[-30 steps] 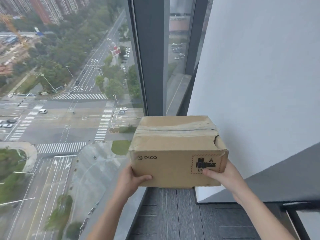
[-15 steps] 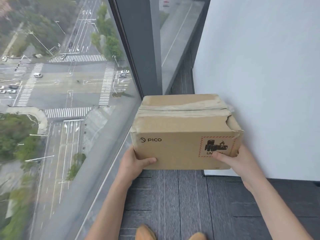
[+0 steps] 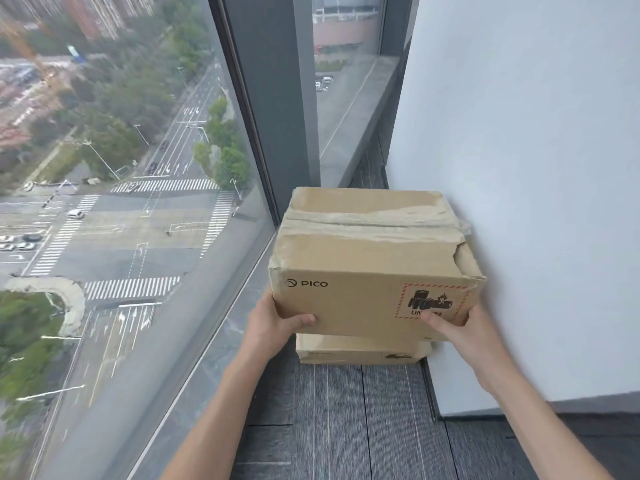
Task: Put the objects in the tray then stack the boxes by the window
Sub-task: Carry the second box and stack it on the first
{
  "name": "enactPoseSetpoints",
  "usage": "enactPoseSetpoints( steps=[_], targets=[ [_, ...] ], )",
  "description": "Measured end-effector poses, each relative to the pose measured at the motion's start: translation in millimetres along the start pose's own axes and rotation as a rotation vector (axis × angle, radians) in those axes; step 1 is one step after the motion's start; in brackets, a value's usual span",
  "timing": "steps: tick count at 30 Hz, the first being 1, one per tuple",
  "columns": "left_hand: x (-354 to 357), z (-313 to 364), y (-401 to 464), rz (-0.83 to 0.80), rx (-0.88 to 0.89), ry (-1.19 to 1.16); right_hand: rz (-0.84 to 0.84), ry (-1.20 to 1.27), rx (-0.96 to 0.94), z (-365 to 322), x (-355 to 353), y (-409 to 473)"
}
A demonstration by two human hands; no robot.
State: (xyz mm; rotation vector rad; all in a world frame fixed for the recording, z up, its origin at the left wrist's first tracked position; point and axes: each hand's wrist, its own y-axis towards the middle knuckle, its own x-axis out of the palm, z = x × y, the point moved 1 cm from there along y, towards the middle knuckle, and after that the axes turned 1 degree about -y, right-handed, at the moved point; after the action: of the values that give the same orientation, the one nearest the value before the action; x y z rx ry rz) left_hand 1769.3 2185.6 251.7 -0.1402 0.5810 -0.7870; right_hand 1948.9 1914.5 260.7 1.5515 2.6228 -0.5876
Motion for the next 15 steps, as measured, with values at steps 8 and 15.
enactPoseSetpoints(
  steps=[8,15],
  targets=[
    [12.5,-34.9,27.9,0.024,0.105,-0.098,-0.025,-0.017,-0.156,15.6,9.8,31.6],
    [31.2,-60.7,7.5,-0.021,0.132,-0.06,-0.038,-0.095,0.036,58.2,17.1,20.8]
  ],
)
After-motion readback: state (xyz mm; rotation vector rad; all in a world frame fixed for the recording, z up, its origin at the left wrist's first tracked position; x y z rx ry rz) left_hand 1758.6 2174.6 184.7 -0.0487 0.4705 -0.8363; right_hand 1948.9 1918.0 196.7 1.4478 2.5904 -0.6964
